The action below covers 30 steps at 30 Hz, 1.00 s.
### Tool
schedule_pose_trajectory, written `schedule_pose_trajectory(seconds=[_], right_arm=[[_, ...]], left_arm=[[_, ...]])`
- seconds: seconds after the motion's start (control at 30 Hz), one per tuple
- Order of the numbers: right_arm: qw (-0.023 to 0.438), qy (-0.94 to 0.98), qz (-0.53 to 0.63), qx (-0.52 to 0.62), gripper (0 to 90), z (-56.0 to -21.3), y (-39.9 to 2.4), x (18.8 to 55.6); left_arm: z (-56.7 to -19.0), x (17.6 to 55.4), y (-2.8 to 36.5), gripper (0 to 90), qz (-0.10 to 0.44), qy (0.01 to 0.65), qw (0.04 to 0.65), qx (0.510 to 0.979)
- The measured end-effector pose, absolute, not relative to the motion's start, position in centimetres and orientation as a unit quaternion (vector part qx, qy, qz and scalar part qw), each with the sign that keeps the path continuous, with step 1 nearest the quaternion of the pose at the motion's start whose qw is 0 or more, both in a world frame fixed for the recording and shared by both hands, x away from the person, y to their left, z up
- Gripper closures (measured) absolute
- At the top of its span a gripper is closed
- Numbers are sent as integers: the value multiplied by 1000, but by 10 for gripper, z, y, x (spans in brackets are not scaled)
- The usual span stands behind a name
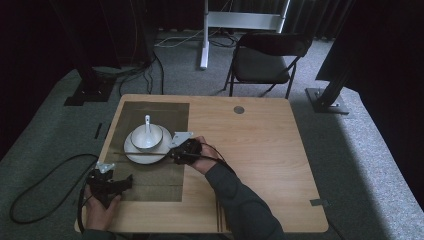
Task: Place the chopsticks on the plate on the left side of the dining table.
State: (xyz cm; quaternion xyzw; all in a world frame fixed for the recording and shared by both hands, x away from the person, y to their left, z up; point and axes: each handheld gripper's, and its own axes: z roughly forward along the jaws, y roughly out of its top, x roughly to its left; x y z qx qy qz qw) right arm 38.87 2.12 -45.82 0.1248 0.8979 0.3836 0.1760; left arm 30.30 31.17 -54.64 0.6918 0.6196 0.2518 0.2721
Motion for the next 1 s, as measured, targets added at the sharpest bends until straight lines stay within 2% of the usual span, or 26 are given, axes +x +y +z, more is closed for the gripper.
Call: schedule_pose_trajectory(seconds=[1.0], right_arm=[[174,891,392,150,546,-439,-30,359]], left_arm=[[-546,303,312,2,252,620,272,692]])
